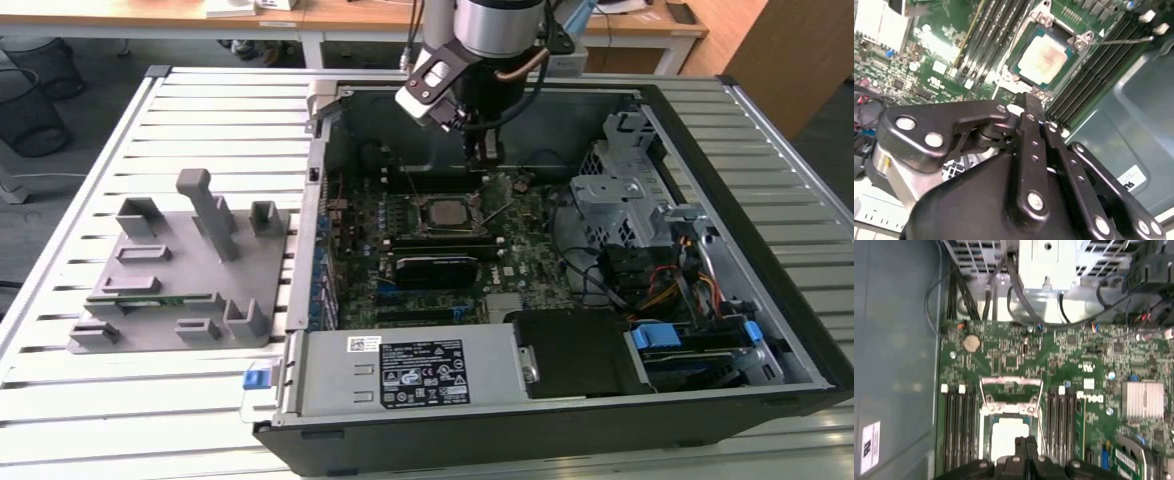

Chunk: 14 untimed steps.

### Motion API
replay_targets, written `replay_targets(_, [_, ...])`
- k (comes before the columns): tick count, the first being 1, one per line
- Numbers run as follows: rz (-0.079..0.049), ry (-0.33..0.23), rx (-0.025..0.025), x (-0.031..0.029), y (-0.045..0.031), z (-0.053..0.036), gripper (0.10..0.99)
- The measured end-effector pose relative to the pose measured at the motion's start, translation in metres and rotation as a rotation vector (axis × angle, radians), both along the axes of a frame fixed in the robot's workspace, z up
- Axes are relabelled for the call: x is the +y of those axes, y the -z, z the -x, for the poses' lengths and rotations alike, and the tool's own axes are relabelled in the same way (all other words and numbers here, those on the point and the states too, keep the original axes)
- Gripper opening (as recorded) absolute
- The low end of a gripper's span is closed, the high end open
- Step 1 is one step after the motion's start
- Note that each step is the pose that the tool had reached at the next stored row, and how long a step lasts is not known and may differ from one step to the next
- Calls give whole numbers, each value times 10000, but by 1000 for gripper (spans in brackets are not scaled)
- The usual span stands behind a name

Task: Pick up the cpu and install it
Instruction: 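Close the cpu cover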

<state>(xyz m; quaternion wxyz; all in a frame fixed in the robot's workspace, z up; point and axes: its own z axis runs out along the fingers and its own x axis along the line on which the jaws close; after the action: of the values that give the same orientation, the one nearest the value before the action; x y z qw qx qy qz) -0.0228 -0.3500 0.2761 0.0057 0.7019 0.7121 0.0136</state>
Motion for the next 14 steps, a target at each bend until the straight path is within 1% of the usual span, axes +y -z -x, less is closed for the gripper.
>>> replay_targets(6, [1,-3,0,1,2,-168,106])
replay_targets(10, [-2,-288,-1,2,10,-210,106])
replay_targets(12, [1,-298,9,6,17,-255,106])
replay_targets(14, [-1,-298,12,20,24,-279,106])
